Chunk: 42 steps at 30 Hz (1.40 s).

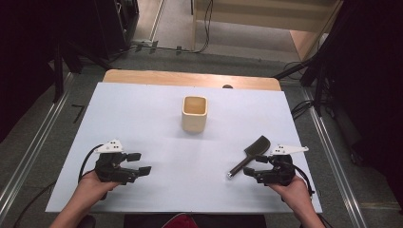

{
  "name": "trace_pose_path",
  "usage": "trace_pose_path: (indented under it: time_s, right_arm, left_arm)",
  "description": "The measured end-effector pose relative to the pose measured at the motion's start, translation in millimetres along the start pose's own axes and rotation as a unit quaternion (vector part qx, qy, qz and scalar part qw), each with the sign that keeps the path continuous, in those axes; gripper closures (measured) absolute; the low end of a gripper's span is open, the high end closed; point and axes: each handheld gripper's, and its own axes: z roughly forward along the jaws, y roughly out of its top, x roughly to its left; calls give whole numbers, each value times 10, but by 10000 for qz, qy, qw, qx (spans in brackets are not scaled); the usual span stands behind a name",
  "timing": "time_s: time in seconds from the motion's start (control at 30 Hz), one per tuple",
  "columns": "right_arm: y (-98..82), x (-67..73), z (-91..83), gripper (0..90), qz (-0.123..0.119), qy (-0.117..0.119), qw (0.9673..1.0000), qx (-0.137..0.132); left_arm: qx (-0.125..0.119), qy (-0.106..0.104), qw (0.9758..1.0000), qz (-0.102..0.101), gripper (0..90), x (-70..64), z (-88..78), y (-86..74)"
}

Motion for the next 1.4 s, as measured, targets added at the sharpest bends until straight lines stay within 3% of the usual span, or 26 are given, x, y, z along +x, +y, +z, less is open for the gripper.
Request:
trace_pose_path:
  time_s: [0.5, 1.4]
  right_arm:
    - [12, 20, -16, 179, -73, 96, 9999, 0]
    - [18, 4, -31, 180, 37, 6, 10000, -16]
  left_arm:
    - [68, 101, 9999, 76, 269, 7, 4, 5]
    - [104, 58, 9999, 125, 270, 1, 5, 5]
